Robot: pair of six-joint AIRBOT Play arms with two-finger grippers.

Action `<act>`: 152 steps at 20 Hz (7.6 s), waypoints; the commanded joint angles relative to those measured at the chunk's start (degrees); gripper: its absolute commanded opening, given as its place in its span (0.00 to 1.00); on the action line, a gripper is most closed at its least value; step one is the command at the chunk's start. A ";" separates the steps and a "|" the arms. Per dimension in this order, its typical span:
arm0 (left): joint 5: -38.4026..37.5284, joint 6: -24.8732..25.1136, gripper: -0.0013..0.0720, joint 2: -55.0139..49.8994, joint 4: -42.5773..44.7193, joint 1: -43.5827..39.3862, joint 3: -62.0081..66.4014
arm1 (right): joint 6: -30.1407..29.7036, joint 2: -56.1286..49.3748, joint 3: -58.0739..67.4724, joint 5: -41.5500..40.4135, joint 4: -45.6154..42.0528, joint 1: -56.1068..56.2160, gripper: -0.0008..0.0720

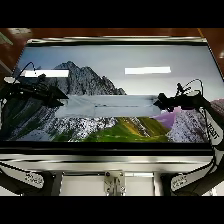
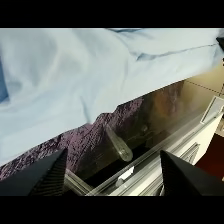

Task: Fold the shirts.

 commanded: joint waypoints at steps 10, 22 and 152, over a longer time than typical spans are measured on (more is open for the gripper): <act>23.82 1.86 0.08 -0.13 -1.11 -31.06 0.04 | 4.22 35.89 0.11 14.62 2.60 0.26 0.10; 52.15 3.85 0.08 -7.72 -29.90 -56.87 1.86 | 18.08 53.24 0.11 18.60 2.58 0.26 0.10; -3.85 -19.61 0.84 18.23 52.02 -37.77 10.32 | 11.41 20.81 13.55 32.74 -41.18 14.34 0.91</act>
